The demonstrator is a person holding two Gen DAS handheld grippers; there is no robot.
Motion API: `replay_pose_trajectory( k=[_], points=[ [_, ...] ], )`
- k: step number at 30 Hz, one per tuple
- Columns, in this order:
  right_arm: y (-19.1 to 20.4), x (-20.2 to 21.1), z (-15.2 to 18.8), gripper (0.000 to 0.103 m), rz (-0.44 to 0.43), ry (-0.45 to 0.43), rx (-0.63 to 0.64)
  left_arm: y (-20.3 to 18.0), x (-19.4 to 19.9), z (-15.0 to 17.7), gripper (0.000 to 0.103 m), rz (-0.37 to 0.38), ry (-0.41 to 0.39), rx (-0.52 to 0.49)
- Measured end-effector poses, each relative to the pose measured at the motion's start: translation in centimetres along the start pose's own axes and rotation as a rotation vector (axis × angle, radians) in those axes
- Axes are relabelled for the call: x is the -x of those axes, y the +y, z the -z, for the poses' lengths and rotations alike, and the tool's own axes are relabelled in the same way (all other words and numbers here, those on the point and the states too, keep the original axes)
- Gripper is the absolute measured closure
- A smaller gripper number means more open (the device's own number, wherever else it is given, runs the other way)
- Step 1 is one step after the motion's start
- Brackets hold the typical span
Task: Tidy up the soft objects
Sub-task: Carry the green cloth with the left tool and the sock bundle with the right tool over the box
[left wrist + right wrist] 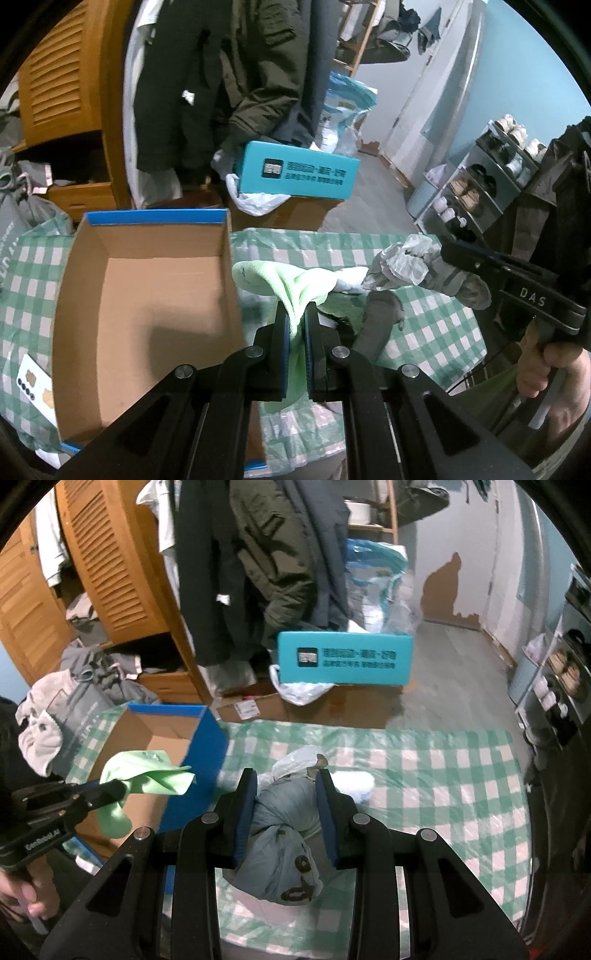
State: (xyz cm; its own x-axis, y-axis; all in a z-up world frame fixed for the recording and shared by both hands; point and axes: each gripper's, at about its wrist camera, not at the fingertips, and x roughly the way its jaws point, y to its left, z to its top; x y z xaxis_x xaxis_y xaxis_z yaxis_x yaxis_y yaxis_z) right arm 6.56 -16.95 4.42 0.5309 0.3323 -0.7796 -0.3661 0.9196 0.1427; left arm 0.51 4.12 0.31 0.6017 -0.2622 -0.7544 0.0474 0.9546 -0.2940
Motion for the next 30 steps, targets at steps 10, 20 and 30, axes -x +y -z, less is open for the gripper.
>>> replay_pose_trajectory(
  k=[10, 20, 30],
  points=[
    [4.9, -1.1, -1.7, 0.072, -0.048, 0.000, 0.062, 3.1, 1.8, 0.3, 0.096, -0.047, -0.029, 0.038],
    [9.7, -3.2, -2.2, 0.072, -0.082, 0.031, 0.129, 6.4, 3.5, 0.5, 0.096, -0.094, -0.059, 0.085],
    [13.7, -5.2, -2.4, 0.072, -0.117, 0.067, 0.184, 9.6, 3.8, 1.1, 0.096, -0.143, -0.053, 0.138]
  ],
)
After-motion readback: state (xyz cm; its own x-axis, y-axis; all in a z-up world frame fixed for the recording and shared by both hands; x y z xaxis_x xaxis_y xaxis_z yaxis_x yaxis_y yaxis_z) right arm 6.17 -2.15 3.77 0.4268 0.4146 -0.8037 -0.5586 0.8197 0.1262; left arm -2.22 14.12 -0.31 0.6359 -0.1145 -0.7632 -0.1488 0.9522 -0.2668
